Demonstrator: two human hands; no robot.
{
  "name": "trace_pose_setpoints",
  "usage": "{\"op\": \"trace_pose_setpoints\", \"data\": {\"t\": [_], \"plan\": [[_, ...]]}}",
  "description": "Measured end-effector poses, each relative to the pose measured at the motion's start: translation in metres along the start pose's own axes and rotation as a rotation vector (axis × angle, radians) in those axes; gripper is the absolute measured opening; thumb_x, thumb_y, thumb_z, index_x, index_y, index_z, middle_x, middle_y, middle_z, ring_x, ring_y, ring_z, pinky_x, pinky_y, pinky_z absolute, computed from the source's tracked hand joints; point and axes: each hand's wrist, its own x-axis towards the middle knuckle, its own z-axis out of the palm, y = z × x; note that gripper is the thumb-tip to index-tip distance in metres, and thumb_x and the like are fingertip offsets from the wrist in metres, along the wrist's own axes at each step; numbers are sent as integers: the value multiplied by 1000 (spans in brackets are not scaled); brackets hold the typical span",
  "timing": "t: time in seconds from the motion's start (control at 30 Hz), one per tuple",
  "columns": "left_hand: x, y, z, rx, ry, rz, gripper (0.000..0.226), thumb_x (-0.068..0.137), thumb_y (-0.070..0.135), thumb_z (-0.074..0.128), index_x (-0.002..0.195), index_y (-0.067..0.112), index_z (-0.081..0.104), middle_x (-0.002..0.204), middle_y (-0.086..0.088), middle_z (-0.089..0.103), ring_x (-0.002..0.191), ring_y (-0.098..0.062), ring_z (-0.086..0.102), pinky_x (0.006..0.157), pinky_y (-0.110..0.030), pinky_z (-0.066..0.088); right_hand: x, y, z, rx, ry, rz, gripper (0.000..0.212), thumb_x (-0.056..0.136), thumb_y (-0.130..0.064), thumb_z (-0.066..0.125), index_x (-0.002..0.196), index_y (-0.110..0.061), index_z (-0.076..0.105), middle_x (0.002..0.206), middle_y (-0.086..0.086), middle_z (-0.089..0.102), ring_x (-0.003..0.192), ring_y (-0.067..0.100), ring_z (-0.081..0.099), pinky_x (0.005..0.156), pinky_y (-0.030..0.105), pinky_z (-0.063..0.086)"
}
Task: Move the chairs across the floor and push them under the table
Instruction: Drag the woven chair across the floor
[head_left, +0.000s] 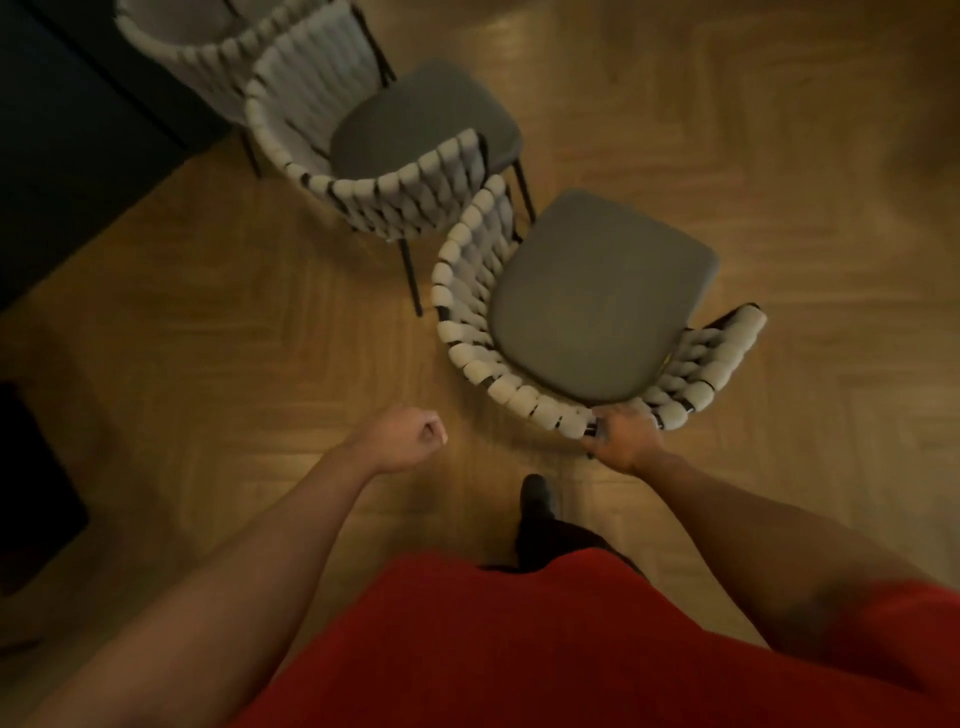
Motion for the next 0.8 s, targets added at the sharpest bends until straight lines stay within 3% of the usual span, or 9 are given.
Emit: {"op": "trace_pose_setpoints", "data": {"t": [0.07,0.17,0.33,0.43,0.57,0.7,0.8], "plan": [[28,9,-12,10,-17,66,11,103,38,63,100,35,73,112,15,75,102,-5,68,94,-40,58,6,4,3,10,-17,2,69,94,-67,60,146,-22,57,144,8,60,129,31,57,105,42,47],[69,18,-19,107,-35,123,23,105,34,63,124,23,70,125,7,70,116,-11,63,94,-29,49,8,1,1,19,-20,4,72,94,-68,58,149,-21,56,146,6,59,131,30,56,108,42,44],[133,11,-33,470,-6,247,55,100,42,68,149,22,53,152,1,53,144,-21,43,112,-40,45,27,-10,11,-31,-81,3,91,89,-85,48,154,-22,51,156,5,51,146,34,41,123,48,24],[173,3,-48,700,-67,315,77,97,53,68,160,19,39,164,-3,39,154,-25,30,125,-42,31,46,-15,25,-70,-102,5,98,87,-90,39,155,-21,49,158,5,51,149,33,38,127,51,17],[233,-18,-67,984,-172,430,95,87,84,54,161,26,40,165,0,41,154,-27,29,128,-44,19,70,-21,32,-143,-104,38,104,74,-99,36,149,-30,53,147,-2,60,137,29,52,116,54,29],[278,-18,-66,1112,-301,496,120,66,107,37,160,33,42,160,5,49,153,-30,33,127,-52,8,86,-18,31,-187,-119,-20,100,70,-100,35,147,-38,53,140,-2,61,127,28,58,110,53,37],[300,-17,-58,1137,-319,564,126,59,108,34,159,32,43,156,6,54,147,-29,42,123,-54,19,90,-11,32,-175,-95,-45,100,70,-101,36,145,-38,53,137,-1,62,120,28,63,101,46,53]]}}
